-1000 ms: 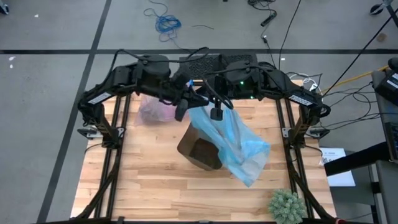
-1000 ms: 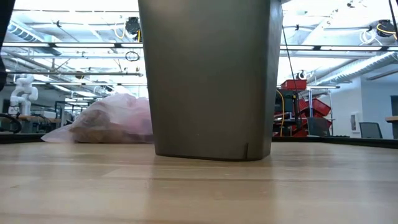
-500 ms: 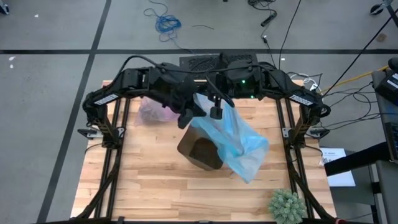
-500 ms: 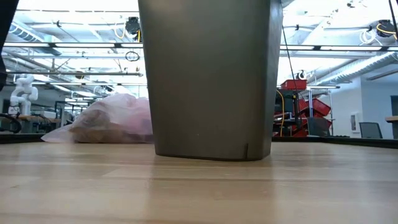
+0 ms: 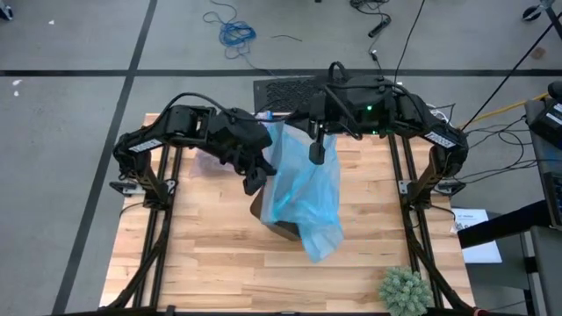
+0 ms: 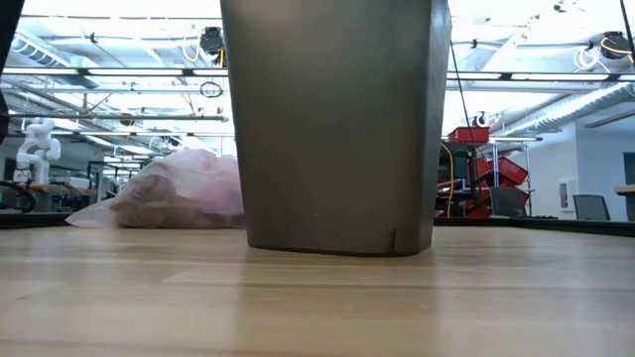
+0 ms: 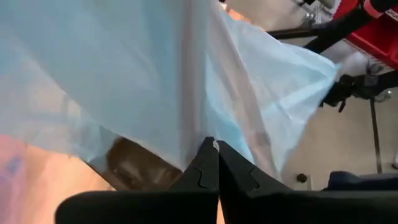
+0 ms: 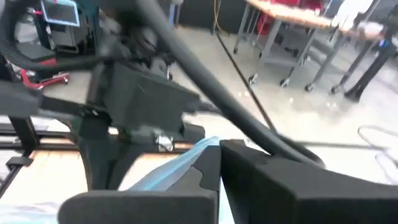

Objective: Place trash/remove bag and relplace
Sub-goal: Insert the new trash bag into the trash bin

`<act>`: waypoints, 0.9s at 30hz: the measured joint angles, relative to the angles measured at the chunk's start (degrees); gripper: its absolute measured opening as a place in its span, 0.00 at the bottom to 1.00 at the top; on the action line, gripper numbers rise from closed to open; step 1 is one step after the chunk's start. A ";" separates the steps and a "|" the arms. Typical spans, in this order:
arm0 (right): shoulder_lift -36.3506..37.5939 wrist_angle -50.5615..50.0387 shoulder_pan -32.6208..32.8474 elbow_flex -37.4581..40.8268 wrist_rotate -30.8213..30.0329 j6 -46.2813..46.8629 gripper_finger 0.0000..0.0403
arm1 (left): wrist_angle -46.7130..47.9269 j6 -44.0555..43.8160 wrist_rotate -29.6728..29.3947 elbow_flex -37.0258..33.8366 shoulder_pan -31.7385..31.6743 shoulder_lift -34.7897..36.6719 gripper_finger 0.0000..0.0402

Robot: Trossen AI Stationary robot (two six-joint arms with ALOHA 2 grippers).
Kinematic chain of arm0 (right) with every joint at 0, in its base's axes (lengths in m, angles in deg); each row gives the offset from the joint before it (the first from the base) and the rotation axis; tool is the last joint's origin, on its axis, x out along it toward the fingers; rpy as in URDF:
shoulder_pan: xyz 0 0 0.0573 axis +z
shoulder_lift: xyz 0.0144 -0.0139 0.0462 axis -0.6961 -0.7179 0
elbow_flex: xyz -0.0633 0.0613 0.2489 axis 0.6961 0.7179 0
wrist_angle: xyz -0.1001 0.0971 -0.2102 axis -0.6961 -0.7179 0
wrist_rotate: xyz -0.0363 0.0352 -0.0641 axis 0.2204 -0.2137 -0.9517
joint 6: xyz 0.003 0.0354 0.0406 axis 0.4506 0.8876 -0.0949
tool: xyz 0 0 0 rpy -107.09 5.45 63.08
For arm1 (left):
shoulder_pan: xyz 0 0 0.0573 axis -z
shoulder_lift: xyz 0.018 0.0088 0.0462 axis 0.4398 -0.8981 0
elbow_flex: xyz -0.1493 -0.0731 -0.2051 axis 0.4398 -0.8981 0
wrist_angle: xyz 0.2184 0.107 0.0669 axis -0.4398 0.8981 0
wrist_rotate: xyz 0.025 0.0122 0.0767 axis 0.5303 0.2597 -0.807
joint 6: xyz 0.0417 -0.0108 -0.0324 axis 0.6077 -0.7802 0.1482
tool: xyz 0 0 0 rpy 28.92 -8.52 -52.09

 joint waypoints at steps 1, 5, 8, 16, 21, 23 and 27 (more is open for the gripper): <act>-0.03 -1.02 0.00 0.00 -0.08 0.73 0.00 | 0.32 -0.33 -0.29 0.00 0.32 0.00 0.00; -0.59 -5.71 -0.07 -0.05 -0.39 3.01 0.00 | 3.20 -1.82 -2.87 -0.08 1.59 -0.01 0.00; -1.21 -8.09 -0.26 -0.04 -0.46 3.23 0.00 | 3.63 -2.24 -3.76 -0.09 2.29 -0.02 0.00; -3.76 -9.58 -1.75 -0.09 -0.37 5.61 0.00 | -8.64 -1.86 -2.85 -0.09 3.10 0.02 0.00; -4.00 -7.67 -0.81 -0.07 -0.30 5.69 0.00 | -7.17 -1.59 -2.27 0.00 3.43 -2.94 0.00; -3.91 -7.15 -0.22 -0.07 -0.34 7.23 0.00 | -5.35 -2.06 -2.30 -0.06 3.42 -4.71 0.00; -3.30 -7.45 1.67 -0.04 -0.41 11.24 0.00 | -3.62 -3.21 -5.07 -0.09 3.52 -6.41 0.00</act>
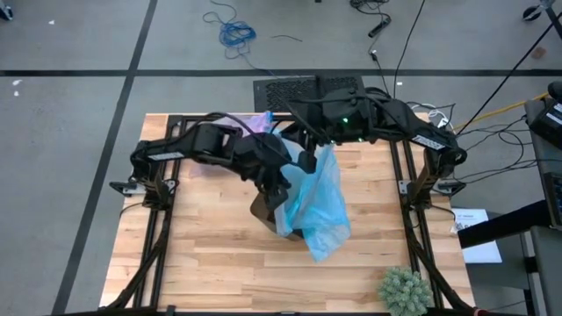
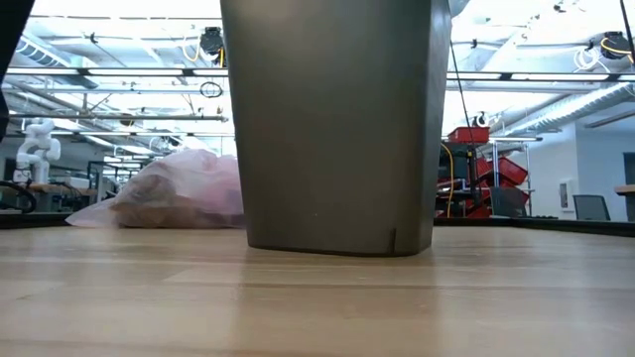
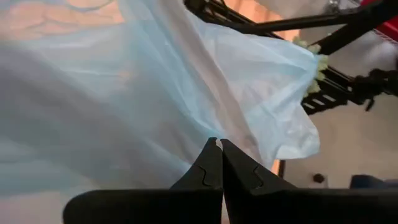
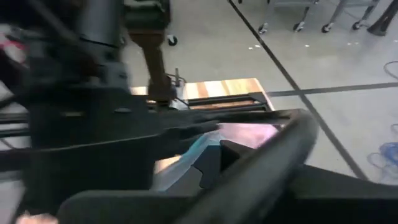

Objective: Place trash/remove bag and relplace
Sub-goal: Insert the new trash bag into the trash bin

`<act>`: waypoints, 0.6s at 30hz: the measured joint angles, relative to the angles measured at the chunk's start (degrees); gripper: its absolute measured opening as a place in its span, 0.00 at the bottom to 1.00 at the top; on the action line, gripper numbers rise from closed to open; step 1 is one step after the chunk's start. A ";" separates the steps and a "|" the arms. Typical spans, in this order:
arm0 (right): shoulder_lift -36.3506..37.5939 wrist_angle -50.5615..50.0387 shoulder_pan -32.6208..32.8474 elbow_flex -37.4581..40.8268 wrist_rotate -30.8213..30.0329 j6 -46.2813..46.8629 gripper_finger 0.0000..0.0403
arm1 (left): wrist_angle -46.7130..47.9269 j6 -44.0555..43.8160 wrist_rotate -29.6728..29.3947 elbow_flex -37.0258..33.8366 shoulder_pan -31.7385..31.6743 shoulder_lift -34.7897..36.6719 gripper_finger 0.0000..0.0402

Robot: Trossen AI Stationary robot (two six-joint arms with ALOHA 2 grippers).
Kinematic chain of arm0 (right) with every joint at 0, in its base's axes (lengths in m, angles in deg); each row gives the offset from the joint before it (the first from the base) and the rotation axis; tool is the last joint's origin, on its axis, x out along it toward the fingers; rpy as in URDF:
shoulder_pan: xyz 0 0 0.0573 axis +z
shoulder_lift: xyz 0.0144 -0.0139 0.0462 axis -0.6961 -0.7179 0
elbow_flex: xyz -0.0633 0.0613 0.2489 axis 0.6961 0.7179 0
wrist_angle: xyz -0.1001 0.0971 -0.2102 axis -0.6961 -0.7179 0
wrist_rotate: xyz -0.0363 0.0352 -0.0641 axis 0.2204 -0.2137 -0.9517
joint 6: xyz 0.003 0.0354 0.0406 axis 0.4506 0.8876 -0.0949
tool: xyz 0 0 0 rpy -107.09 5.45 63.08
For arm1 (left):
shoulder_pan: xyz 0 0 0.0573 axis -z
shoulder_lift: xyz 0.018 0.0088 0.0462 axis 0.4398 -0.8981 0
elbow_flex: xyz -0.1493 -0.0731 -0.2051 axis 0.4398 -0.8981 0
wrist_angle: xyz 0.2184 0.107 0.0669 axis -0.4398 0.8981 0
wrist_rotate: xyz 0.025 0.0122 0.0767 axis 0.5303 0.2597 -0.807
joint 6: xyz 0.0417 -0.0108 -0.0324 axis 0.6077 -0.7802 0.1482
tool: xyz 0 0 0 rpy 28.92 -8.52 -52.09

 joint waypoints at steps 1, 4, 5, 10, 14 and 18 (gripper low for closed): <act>0.12 0.00 0.66 0.00 0.04 0.54 0.00 | 0.07 -0.07 -0.78 0.00 0.18 -0.05 0.00; 0.58 -0.31 2.19 0.00 -0.34 1.76 0.00 | 0.37 -1.56 -3.50 0.00 0.69 -0.15 0.00; 0.64 -0.34 2.52 0.00 -0.29 2.31 0.00 | 1.01 -2.42 -4.86 0.00 1.03 -0.15 0.00; 1.82 -0.04 4.40 0.00 0.63 5.45 0.00 | 8.21 -5.29 -12.48 0.02 3.02 -0.19 0.00; 2.19 -0.55 5.47 0.00 1.11 7.95 0.00 | 9.16 -6.89 -14.47 0.00 3.81 -0.21 0.00; 2.19 -3.07 5.91 0.00 2.25 9.52 0.00 | 10.01 -9.18 -17.89 0.00 4.73 -0.23 0.00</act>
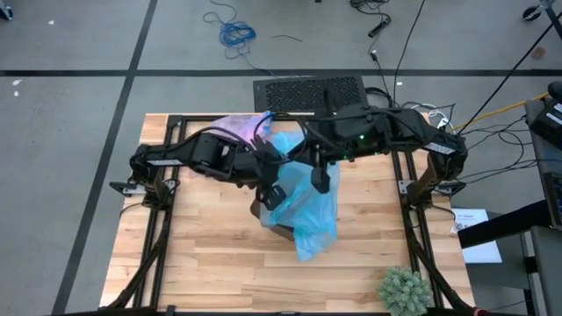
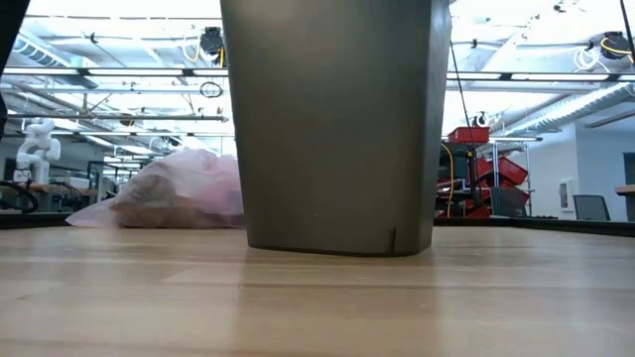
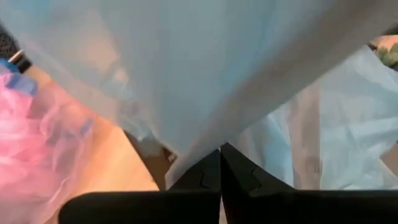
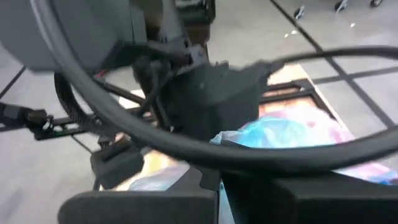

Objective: Place trash/remove bag and relplace
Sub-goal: Insert the new trash bag into the trash bin

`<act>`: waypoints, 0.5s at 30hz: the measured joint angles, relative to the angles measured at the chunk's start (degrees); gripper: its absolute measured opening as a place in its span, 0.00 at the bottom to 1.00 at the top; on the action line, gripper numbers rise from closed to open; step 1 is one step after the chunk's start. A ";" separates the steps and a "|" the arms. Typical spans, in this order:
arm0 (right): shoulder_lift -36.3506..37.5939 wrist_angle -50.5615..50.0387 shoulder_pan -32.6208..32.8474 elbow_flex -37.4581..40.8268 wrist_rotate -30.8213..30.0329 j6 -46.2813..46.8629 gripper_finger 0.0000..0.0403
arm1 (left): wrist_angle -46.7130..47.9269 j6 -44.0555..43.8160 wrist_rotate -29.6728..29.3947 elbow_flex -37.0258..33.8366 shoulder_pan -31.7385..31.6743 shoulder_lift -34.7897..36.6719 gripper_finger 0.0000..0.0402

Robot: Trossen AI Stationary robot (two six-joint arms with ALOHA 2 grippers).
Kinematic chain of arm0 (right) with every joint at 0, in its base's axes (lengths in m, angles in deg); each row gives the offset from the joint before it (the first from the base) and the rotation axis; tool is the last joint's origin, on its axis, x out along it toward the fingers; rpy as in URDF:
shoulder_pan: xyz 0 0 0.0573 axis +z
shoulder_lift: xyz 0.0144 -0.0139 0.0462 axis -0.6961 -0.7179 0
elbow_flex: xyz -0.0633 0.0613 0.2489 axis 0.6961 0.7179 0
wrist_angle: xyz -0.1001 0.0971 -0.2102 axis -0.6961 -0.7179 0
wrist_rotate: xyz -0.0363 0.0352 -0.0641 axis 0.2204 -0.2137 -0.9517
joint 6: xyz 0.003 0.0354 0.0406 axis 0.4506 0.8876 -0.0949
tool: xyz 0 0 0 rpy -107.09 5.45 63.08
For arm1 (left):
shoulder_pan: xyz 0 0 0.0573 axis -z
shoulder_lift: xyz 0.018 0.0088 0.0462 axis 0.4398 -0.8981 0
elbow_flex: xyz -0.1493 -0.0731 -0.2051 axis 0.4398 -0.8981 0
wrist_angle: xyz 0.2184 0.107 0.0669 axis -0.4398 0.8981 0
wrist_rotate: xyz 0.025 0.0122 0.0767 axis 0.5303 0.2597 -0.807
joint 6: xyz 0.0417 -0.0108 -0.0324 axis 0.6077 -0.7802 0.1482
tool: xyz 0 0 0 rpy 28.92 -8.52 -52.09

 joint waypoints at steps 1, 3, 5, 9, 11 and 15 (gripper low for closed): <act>0.00 -0.62 0.02 0.00 -0.04 0.33 0.00 | 0.39 -0.15 -0.06 0.00 0.27 0.06 0.00; 0.00 -1.47 -0.01 0.00 -0.16 1.34 0.00 | 1.44 -1.35 -0.04 -0.06 1.08 0.12 0.00; 0.16 -2.25 -0.04 0.00 -0.23 2.12 0.01 | 1.13 -2.16 -0.03 -0.94 1.78 0.25 0.00; 0.61 -4.83 -0.11 0.00 -0.20 2.66 0.06 | 1.17 -5.02 -0.02 -2.78 2.97 0.22 0.00; 0.74 -6.27 -0.11 0.00 0.35 2.71 0.10 | 1.02 -5.98 -0.50 -2.97 3.44 0.22 0.00; 1.15 -7.62 -0.11 0.00 2.78 2.90 0.22 | 1.06 -7.25 -1.01 -3.03 3.98 0.22 0.00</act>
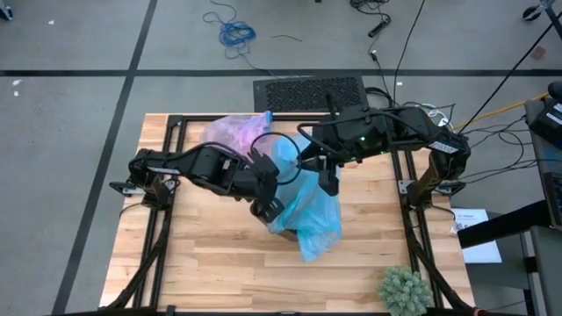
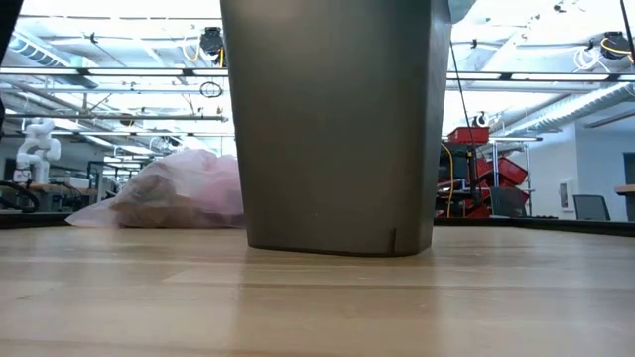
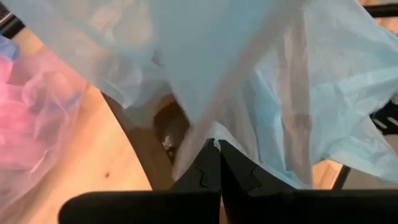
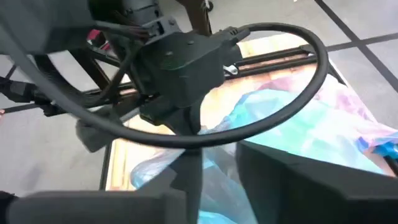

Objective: Place trash/remove bag and relplace
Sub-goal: Insert the new trash bag into the trash bin

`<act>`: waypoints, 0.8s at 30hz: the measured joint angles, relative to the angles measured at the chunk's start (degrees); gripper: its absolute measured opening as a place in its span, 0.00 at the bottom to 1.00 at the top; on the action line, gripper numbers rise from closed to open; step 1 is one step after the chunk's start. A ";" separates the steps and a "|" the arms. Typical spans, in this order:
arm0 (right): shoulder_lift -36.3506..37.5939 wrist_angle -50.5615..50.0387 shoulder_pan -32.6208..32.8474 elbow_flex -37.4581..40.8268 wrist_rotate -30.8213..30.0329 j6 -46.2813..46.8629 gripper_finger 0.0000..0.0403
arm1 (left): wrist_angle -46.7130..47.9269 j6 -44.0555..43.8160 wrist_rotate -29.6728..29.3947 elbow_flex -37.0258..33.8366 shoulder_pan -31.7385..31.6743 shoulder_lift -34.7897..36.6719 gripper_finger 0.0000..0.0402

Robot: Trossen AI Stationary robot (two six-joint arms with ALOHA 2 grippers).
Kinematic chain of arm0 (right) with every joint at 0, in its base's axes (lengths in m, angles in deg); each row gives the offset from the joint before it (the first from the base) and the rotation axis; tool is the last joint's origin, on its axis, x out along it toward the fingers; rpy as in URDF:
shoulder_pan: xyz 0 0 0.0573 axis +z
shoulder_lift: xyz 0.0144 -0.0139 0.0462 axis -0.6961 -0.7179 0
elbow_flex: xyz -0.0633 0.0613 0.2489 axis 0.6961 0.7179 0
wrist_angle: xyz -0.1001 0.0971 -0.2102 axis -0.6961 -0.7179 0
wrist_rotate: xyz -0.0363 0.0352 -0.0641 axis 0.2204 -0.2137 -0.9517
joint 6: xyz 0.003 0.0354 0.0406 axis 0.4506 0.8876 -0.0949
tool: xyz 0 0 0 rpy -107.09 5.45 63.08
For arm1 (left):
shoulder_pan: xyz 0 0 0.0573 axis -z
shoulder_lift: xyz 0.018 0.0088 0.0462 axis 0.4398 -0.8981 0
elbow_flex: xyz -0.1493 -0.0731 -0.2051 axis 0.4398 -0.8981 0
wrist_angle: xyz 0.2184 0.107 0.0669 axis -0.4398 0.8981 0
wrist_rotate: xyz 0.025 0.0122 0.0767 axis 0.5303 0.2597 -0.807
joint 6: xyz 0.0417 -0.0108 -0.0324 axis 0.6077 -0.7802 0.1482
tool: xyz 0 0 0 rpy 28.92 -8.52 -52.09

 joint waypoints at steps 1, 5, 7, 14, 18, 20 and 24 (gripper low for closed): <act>0.21 0.00 0.00 0.00 0.02 0.00 0.26 | -0.01 -0.19 -0.35 -0.01 0.22 0.00 0.00; 1.67 0.34 0.00 0.00 1.27 -0.04 0.39 | -0.04 -1.76 -1.24 -0.01 1.18 0.00 0.00; 2.54 0.72 0.00 0.00 1.37 -0.44 0.44 | -0.03 -2.88 -1.83 -0.01 1.75 0.00 0.00; 5.13 -0.49 0.68 -0.07 1.49 -0.48 0.50 | 0.02 -5.19 -3.92 -0.01 2.83 0.00 0.00; 3.34 -9.32 0.43 -0.07 0.87 -1.52 0.39 | -0.11 -5.19 -3.90 -0.03 2.81 0.52 0.00; 1.05 -12.43 -0.07 -0.01 -0.30 -3.02 0.30 | -0.04 -5.17 -3.90 -0.03 2.68 1.32 0.00; -3.00 -11.74 -1.37 0.07 -0.88 -7.77 0.14 | -0.96 -5.23 -4.48 -0.03 2.68 3.20 0.00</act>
